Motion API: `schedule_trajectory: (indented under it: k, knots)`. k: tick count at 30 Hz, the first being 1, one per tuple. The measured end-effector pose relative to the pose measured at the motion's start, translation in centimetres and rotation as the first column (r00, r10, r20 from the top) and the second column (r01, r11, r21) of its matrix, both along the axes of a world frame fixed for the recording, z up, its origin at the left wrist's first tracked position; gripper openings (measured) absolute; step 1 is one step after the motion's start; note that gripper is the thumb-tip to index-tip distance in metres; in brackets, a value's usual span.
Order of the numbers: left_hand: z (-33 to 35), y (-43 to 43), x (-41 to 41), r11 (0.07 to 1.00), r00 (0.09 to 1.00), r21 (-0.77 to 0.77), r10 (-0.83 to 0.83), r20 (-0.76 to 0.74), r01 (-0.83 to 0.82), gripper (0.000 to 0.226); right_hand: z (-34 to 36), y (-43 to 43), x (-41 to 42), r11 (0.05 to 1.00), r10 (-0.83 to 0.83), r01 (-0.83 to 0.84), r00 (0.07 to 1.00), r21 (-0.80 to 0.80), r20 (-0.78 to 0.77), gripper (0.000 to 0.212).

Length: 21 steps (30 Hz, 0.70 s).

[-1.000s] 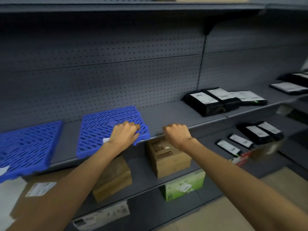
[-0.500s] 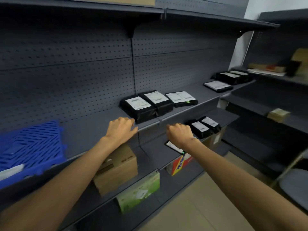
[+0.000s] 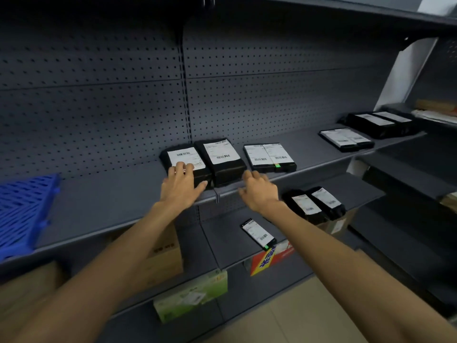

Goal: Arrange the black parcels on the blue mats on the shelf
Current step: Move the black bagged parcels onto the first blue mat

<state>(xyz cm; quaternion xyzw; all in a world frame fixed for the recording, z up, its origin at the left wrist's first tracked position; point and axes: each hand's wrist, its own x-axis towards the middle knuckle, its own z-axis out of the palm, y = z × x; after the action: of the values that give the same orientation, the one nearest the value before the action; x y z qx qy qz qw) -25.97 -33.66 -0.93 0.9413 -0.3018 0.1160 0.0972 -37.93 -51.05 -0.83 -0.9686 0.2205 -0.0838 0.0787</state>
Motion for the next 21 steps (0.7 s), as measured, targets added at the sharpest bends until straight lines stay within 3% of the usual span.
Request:
schedule_trajectory:
  k: [8,15,21]
  knots:
    - [-3.0,-6.0,6.1,0.989,0.976,0.082,0.136,-0.168,-0.124,0.068,-2.2,-1.8,11.3,0.996,0.027,-0.019,0.996,0.088,-0.085,0.080]
    - [-2.7,-2.9,8.7,0.984,0.934,0.096,0.174,-0.312,-0.151,0.059,-1.5,-5.5,15.5,0.970,0.158,-0.107,0.961,0.218,-0.229,0.102]
    - [-2.0,-3.8,7.5,0.921,0.817,0.162,0.388,-0.427,-0.353,0.099,-1.2,-7.5,16.8,0.970,0.190,-0.134,0.938,0.205,-0.289,0.117]
